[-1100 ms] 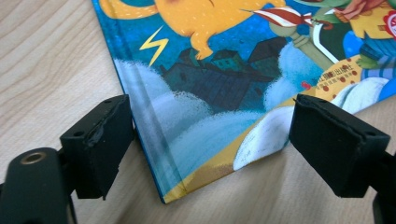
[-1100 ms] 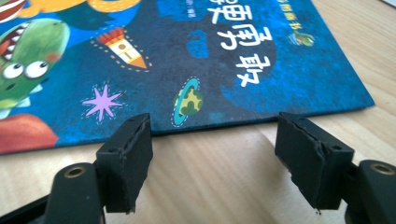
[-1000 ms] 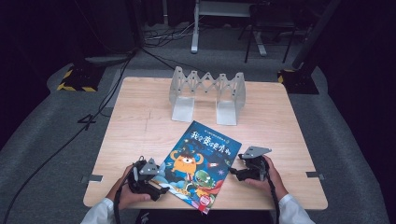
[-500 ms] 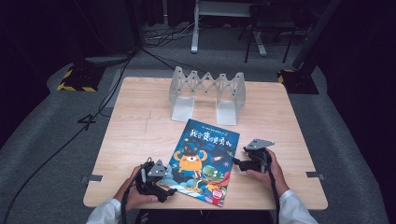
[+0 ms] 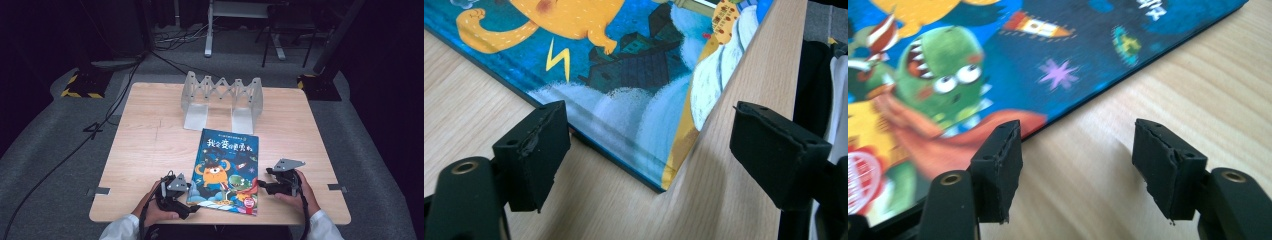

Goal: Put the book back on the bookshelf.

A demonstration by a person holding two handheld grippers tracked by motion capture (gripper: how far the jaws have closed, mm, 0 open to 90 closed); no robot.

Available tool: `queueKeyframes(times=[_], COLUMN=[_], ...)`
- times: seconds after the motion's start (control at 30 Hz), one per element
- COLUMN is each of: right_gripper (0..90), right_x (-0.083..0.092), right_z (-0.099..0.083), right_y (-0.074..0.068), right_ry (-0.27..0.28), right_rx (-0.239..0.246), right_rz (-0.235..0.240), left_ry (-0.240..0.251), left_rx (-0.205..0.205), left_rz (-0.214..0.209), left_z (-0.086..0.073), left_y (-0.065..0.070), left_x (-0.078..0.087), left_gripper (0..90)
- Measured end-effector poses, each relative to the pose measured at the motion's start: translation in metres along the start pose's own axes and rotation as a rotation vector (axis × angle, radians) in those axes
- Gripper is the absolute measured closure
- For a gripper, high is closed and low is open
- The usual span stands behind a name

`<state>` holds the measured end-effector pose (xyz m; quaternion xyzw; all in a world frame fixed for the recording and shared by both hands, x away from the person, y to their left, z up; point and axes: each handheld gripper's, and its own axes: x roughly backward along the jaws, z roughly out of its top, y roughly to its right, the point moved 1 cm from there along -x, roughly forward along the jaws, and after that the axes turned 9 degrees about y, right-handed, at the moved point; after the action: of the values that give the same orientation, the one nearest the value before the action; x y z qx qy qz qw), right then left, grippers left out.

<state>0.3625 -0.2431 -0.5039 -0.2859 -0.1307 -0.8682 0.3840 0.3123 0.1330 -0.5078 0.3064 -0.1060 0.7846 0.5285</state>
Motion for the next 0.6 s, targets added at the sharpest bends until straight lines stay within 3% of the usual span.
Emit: queueKeyframes(times=[0.13,0.2,0.3,0.6], right_gripper=[34.8,35.1,37.5,39.8], right_x=[0.008,0.013,0.022,0.036], right_z=[-0.007,-0.011,-0.016,-0.025], right_y=[-0.003,-0.006,-0.01,-0.019], right_ry=[0.01,0.01,-0.007,-0.013], right_rx=[-0.02,-0.03,-0.021,-0.007], right_rz=[-0.021,-0.032,-0.015,-0.003], left_ry=[0.01,0.005,0.001,-0.002], left_rx=[0.004,-0.013,-0.039,-0.063], left_rz=[-0.018,-0.018,-0.019,-0.001], left_z=[0.002,0.003,0.005,0.008], left_y=[0.002,0.005,0.009,0.014], left_x=[-0.003,-0.006,-0.009,-0.014], left_gripper=[21.0,22.2,24.8,26.4])
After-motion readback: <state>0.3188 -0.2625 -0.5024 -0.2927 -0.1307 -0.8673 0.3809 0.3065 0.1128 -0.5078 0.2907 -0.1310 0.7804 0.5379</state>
